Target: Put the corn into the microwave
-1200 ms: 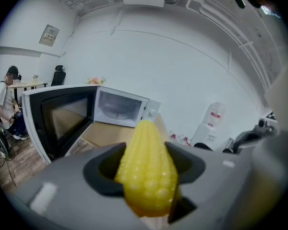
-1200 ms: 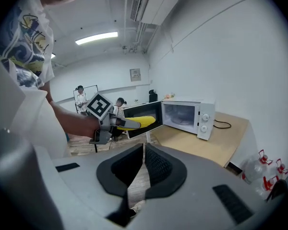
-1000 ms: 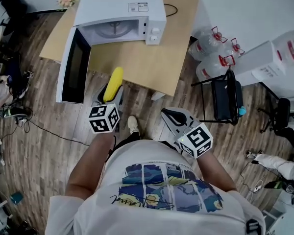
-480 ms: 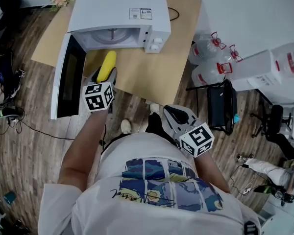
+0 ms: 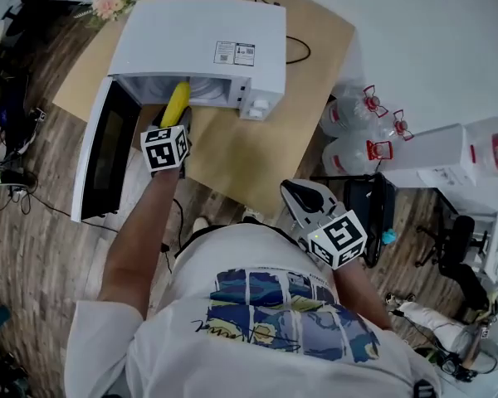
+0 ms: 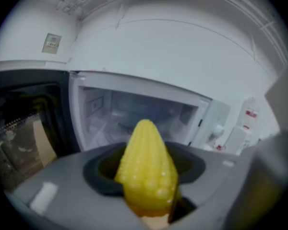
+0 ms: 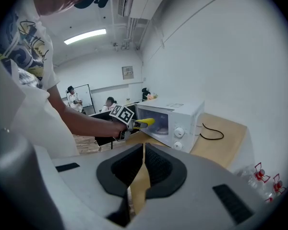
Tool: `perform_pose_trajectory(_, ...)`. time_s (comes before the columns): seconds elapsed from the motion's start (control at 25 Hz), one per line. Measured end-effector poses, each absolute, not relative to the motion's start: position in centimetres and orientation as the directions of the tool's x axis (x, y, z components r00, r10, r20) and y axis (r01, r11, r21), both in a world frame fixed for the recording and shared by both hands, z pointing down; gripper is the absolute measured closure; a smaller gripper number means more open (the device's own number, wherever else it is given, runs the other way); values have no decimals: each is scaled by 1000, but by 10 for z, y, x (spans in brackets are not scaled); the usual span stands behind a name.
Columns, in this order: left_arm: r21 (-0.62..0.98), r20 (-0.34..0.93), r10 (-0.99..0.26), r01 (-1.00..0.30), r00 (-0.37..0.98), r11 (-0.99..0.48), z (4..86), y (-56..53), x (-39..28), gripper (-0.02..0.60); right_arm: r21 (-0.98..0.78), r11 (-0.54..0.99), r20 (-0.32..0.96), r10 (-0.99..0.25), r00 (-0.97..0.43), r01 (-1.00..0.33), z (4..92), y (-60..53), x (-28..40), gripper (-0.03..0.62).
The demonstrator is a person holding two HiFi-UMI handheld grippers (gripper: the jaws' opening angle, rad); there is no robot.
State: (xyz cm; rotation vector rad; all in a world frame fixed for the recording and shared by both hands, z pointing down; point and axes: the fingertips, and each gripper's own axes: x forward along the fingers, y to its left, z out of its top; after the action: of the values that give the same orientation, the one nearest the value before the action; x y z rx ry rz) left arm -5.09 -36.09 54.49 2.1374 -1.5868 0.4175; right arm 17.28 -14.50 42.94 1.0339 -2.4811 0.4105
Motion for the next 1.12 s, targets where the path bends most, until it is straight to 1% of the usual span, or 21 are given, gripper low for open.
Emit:
perform_pose_trajectory(0.52, 96, 526, -827, -980, 199, -175, 592, -446, -47, 325, -111, 663, 550, -580, -601, -741, 444, -176, 230, 576)
perform_pose_trajectory(1.12, 37, 579, -800, -985, 156, -166, 616, -490, -43, 324, -121, 639, 571, -581, -580, -760, 448, -192, 247, 576)
